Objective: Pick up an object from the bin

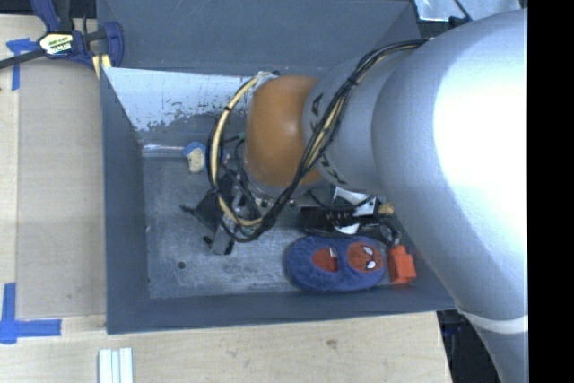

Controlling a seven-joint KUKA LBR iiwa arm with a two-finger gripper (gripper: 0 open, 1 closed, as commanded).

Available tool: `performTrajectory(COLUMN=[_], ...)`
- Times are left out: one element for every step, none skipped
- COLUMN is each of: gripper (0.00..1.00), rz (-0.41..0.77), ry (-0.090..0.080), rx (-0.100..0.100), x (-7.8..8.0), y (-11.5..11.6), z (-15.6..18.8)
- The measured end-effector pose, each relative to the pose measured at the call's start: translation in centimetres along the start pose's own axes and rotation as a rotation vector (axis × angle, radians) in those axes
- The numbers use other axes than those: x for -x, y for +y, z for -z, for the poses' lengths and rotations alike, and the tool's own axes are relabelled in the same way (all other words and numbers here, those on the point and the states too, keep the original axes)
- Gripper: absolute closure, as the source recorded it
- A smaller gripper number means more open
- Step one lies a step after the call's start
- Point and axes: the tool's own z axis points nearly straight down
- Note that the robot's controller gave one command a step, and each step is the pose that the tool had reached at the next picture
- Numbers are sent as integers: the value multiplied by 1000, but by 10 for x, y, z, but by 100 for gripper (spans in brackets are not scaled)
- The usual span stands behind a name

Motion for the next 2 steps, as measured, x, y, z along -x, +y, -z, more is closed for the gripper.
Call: performTrajectory(gripper=[0,100], rz=[-1,-2], ry=[-1,-3], rx=[1,2], x=[1,2], y=[0,0], z=[0,1])
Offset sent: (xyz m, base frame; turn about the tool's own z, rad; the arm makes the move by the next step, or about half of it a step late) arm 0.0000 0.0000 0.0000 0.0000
